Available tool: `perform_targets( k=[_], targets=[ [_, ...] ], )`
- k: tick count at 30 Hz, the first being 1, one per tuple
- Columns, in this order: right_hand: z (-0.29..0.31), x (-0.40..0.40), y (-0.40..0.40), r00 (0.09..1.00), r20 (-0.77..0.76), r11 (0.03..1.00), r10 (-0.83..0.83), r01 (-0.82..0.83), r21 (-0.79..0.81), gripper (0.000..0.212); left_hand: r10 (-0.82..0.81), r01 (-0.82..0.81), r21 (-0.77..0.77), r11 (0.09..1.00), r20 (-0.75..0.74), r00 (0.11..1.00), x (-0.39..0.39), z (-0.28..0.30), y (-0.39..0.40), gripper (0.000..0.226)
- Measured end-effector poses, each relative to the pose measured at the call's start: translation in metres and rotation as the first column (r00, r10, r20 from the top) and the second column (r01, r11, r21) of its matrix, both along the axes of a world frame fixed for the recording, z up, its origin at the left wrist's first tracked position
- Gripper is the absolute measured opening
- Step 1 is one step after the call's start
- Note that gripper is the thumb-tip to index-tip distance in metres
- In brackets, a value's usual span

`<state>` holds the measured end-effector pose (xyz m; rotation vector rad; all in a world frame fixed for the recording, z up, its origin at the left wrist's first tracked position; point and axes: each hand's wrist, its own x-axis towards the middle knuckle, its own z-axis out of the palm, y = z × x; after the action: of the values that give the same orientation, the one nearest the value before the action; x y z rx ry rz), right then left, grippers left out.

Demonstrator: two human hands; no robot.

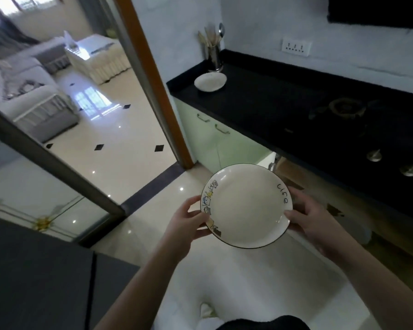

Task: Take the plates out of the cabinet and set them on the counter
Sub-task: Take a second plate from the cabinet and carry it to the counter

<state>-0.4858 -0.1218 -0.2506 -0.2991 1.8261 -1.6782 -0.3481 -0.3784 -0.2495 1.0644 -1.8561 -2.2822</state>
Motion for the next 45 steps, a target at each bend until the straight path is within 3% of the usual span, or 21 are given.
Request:
perform_targets(
  k=[6, 18, 31, 38, 45],
  targets=[
    [-0.001, -0.005, -0.098, 0.996, -0.019, 0.996, 0.084, -0.084, 0.034, 0.053, 0.100, -0.099, 0.016, 0.995, -0.070, 0.993, 0.028, -0.004, -0.080, 0.051],
    [-0.006, -0.008, -0.248, 0.997, 0.018, 0.997, 0.079, -0.079, 0.005, 0.058, 0.060, -0.062, -0.011, 0.998, -0.129, 0.990, 0.031, 0.011, -0.226, 0.045],
    [-0.028, -0.107, -0.314, 0.991, 0.125, 0.998, -0.052, 0.054, -0.013, 0.058, -0.041, 0.041, -0.002, 0.999, -0.020, 0.999, -0.103, 0.006, -0.310, 0.053],
    [-0.021, -0.152, -0.359, 0.991, 0.114, 0.995, -0.064, 0.071, -0.063, 0.062, -0.044, 0.044, -0.001, 0.999, -0.030, 0.999, -0.155, 0.009, -0.359, 0.050],
    [-0.022, -0.192, -0.409, 0.984, 0.081, 0.987, -0.159, 0.161, -0.017, 0.058, -0.139, 0.142, 0.036, 0.989, -0.078, 0.987, -0.220, -0.002, -0.421, 0.045]
  ],
)
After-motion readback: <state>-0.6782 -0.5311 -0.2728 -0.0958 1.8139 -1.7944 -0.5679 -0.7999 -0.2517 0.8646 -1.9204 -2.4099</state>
